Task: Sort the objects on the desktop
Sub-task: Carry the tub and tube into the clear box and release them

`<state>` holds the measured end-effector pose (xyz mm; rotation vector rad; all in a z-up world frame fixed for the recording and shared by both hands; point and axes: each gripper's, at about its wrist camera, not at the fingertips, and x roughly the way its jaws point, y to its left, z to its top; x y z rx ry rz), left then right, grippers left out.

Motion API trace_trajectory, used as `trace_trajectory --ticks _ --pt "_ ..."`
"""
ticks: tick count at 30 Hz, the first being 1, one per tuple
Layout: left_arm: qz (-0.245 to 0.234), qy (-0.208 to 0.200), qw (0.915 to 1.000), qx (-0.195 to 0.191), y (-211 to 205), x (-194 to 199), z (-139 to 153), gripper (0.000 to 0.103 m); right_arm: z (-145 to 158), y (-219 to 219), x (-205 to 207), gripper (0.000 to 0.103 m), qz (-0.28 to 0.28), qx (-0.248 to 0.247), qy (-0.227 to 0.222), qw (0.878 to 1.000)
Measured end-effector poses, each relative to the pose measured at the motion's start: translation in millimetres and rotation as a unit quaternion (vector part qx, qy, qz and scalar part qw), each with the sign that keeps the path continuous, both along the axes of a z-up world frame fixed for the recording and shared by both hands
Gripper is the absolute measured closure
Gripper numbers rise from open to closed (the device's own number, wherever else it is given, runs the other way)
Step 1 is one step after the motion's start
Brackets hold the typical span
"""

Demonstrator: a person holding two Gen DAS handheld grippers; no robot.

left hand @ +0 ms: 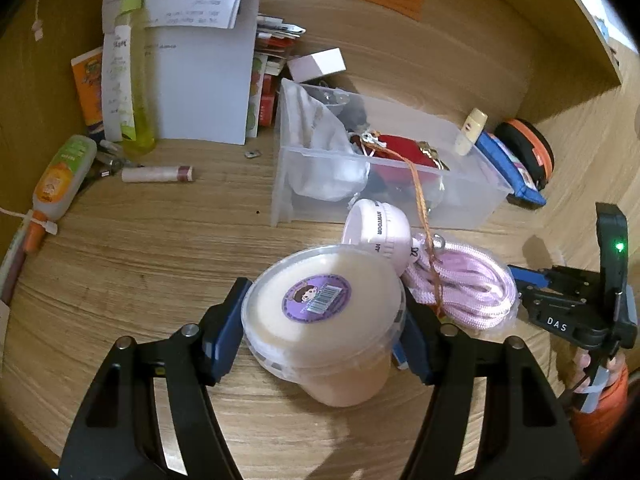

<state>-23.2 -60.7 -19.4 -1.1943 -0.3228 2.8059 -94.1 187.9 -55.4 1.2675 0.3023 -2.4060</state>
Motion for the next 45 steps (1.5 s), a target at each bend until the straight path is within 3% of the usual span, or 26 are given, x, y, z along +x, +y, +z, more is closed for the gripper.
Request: trace_trajectory --ticks 9,17,24,35,45 --pt "0.013 0.041 0.9991 0.001 -9.4 -6.0 27.4 0.036 44.7 15.5 6.0 0.08 -0.029 -0.039 0.055 0.997" --pt "0.015 0.095 0.995 -0.028 -9.2 -22.8 66.0 0.036 82.3 11.4 5.9 0.08 -0.03 -0.064 0.106 0.992" --pt "-0.003 0.119 0.9927 -0.019 -10.0 -44.0 86.8 0.036 96.6 7.2 -7.4 0.08 -0.033 -0.092 0.117 0.988" --pt "-0.018 0.127 0.9917 -0.011 -7.5 -89.0 99.4 0.036 108.7 -7.4 -37.6 0.08 -0.035 -0.109 0.123 0.986" --pt "-0.044 0.086 0.9953 -0.008 8.6 -132.3 79.8 0.036 91.1 -18.8 -77.6 0.08 -0.031 -0.106 0.091 0.99"
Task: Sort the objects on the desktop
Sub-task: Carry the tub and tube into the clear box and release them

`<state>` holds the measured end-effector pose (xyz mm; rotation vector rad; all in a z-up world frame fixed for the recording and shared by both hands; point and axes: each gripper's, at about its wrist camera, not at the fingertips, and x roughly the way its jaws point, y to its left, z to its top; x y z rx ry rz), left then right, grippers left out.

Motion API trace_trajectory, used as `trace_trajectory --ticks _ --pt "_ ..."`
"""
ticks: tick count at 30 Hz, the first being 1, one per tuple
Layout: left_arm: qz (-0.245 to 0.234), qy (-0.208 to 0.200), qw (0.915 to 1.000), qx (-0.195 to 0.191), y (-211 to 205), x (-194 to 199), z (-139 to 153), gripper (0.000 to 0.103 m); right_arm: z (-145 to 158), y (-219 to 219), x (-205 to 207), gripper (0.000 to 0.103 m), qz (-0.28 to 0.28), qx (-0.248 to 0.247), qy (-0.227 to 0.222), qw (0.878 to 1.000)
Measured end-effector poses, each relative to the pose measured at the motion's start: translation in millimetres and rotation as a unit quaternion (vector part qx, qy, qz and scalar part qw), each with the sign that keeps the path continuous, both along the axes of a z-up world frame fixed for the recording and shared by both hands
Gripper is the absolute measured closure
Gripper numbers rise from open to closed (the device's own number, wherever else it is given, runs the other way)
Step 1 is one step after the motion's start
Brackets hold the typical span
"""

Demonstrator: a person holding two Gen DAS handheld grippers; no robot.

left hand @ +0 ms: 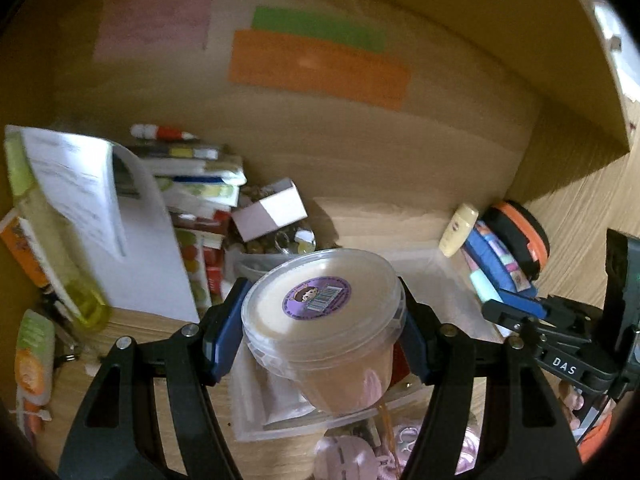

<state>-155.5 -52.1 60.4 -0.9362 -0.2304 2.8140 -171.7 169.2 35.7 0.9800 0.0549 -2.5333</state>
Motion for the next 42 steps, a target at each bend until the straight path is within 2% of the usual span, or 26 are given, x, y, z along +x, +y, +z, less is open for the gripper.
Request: trace_trajectory --ticks 6,13,26,29,30,32,34,36,40,42 --pt "-0.007 -0.033 0.9994 -0.001 5.0 -18.2 -23.0 0.036 -23.4 -2.1 -16.4 0.08 -0.001 0.009 -0.031 0.999" --pt "-0.015 -0.055 0.9983 -0.014 9.6 -26.4 -41.9 0.036 -32.9 -6.5 -26.2 0.08 -0.002 0.026 -0.04 0.999" --pt "-0.013 -0.058 0.9977 -0.031 13.2 -25.6 -47.0 0.036 -38.2 -14.9 -25.1 0.08 0.002 0.052 -0.037 0.998" --pt "-0.016 -0.06 0.9976 -0.031 14.5 -24.3 -45.8 0.03 -37.9 -16.8 -23.5 0.079 0.004 0.056 -0.036 0.998" --pt "-0.019 -0.057 0.9978 -0.027 14.9 -22.7 -44.1 0.027 -37.6 -17.9 -23.1 0.077 0.006 0.058 -0.035 0.998" --pt "-0.02 -0.048 0.9982 -0.03 16.4 -18.2 -38.7 0.026 -35.3 -19.7 -20.1 0.063 0.005 0.062 -0.027 0.998" --pt "-0.021 -0.038 0.9984 -0.035 18.0 -12.5 -33.3 0.021 -31.6 -20.3 -16.0 0.055 0.005 0.064 -0.015 0.998" --pt "-0.02 -0.031 0.9986 -0.038 19.7 -7.9 -28.2 0.018 -25.1 -21.3 -9.9 0.051 0.007 0.067 0.001 0.998" --pt "-0.018 -0.02 0.9989 -0.039 18.7 3.1 -19.7 0.013 -13.6 -22.6 0.5 0.034 0.008 0.066 0.022 0.998" --pt "-0.015 -0.017 0.999 -0.039 17.5 8.9 -16.3 0.012 -8.5 -22.2 6.9 0.031 0.007 0.067 0.031 0.997"
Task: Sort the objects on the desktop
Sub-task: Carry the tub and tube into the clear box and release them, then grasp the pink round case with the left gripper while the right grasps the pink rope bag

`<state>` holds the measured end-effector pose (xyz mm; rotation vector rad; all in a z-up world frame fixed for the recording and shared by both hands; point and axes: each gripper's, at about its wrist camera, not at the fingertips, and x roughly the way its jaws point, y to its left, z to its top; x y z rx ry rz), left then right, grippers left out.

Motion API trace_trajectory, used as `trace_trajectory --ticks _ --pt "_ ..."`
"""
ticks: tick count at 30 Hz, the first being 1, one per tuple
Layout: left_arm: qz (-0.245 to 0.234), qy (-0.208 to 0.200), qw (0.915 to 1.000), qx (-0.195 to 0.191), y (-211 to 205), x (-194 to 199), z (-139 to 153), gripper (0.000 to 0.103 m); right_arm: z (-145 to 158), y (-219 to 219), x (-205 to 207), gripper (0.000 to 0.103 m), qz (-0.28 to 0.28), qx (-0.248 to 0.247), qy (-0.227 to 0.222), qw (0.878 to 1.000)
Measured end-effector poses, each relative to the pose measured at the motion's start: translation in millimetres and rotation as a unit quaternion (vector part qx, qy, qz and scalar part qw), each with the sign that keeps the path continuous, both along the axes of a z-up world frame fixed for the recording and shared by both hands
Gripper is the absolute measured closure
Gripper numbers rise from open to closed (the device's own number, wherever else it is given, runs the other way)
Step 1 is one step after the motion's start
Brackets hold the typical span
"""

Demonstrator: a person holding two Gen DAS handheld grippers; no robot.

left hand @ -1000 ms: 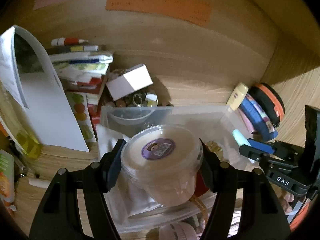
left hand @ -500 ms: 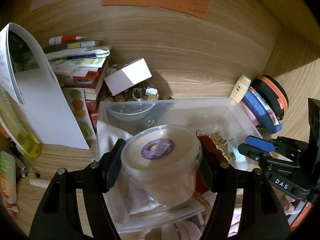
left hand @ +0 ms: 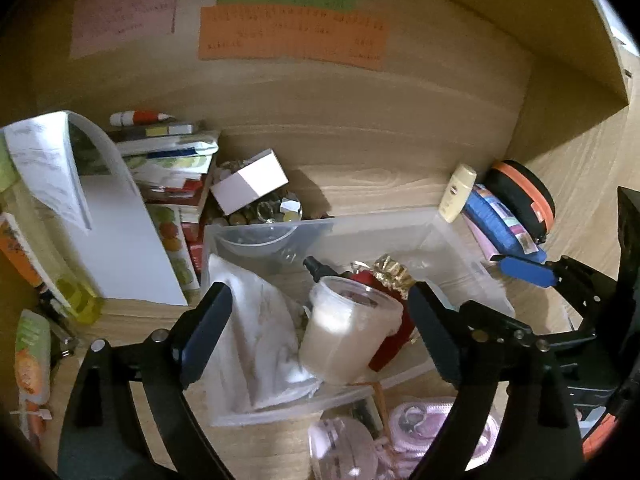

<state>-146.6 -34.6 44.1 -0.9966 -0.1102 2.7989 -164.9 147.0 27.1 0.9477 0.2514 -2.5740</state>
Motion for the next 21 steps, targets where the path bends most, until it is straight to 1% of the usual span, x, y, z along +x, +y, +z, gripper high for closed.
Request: trace_trajectory --ticks 2,3,7,12,15,21 --pt "0.002 0.002 1.0 0.002 -2.1 5.8 3.1 0.009 4.0 0.8 6.4 0.023 0.001 0.0 0.005 1.0" --pt "0.003 0.004 1.0 0.003 -3.3 9.6 4.9 0.009 5.1 0.8 7.9 0.022 0.001 -0.001 0.006 1.0" --pt "0.005 0.009 0.9999 0.0 -7.0 23.6 8.8 0.007 7.9 2.3 20.6 0.022 0.007 -0.002 0.005 1.0" --pt "0.011 0.007 0.9997 -0.018 -11.5 41.5 3.5 0.007 4.7 5.4 36.1 0.021 0.014 0.005 0.0 1.0" --pt "0.019 -0.002 0.9995 -0.025 -17.8 50.7 -3.4 0.007 0.4 5.4 44.4 0.02 0.022 0.011 -0.007 1.0" --pt "0.028 -0.038 0.9988 -0.013 -31.2 59.7 -25.0 0.007 -12.0 2.6 56.6 0.02 0.043 0.021 -0.028 0.998"
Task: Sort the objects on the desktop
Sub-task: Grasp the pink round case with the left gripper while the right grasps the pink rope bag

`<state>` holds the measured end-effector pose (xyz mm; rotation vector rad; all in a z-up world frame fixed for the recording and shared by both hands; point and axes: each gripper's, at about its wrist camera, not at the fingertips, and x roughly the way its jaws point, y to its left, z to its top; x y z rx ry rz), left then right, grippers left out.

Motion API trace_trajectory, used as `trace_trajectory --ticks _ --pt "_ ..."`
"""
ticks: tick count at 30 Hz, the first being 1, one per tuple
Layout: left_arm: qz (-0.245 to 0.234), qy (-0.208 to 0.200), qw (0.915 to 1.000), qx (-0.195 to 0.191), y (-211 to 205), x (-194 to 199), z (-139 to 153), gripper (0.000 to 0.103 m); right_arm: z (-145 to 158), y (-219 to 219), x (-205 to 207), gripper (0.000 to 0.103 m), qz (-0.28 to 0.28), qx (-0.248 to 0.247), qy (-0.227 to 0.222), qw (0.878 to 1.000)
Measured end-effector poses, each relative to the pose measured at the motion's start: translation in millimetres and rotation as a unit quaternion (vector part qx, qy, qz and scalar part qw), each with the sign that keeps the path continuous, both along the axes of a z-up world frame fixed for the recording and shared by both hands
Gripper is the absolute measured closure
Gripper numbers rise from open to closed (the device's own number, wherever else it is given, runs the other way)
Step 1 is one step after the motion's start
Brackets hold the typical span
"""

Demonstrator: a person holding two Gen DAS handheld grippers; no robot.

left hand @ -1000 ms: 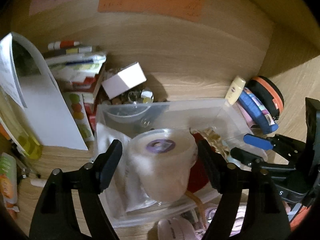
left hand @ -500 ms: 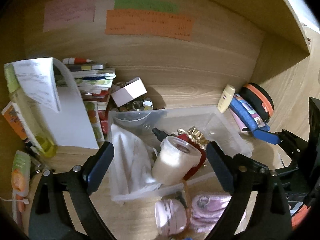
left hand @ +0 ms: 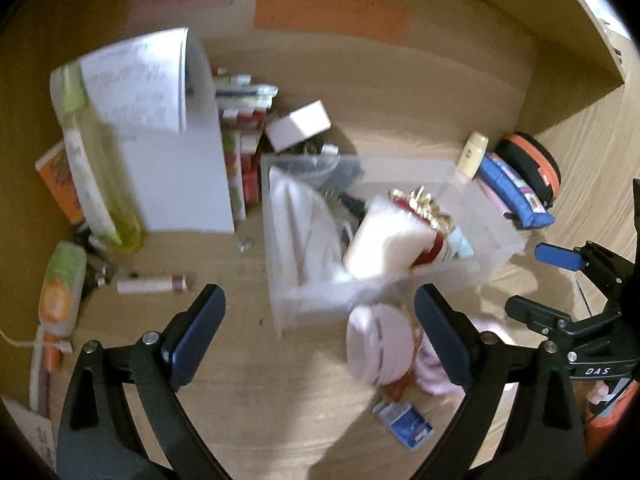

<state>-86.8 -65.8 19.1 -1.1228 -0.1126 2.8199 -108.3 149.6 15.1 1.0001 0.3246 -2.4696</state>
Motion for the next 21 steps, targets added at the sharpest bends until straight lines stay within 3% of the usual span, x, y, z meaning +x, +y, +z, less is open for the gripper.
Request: trace_trajectory --ticks 14,18,21 --pt "-0.034 -0.063 0.9973 0.018 20.7 -6.6 -47.0 0.006 -36.3 -14.4 19.9 0.02 0.051 0.029 -0.051 0.997" --pt "-0.026 -0.083 0.9962 0.009 23.1 -16.3 -60.4 0.006 -41.9 -18.5 22.9 0.02 0.067 0.034 -0.058 0.995" --pt "-0.025 -0.097 0.9947 0.024 19.7 -22.5 -67.9 0.006 -46.6 -21.7 21.6 0.02 0.076 0.041 -0.066 0.994"
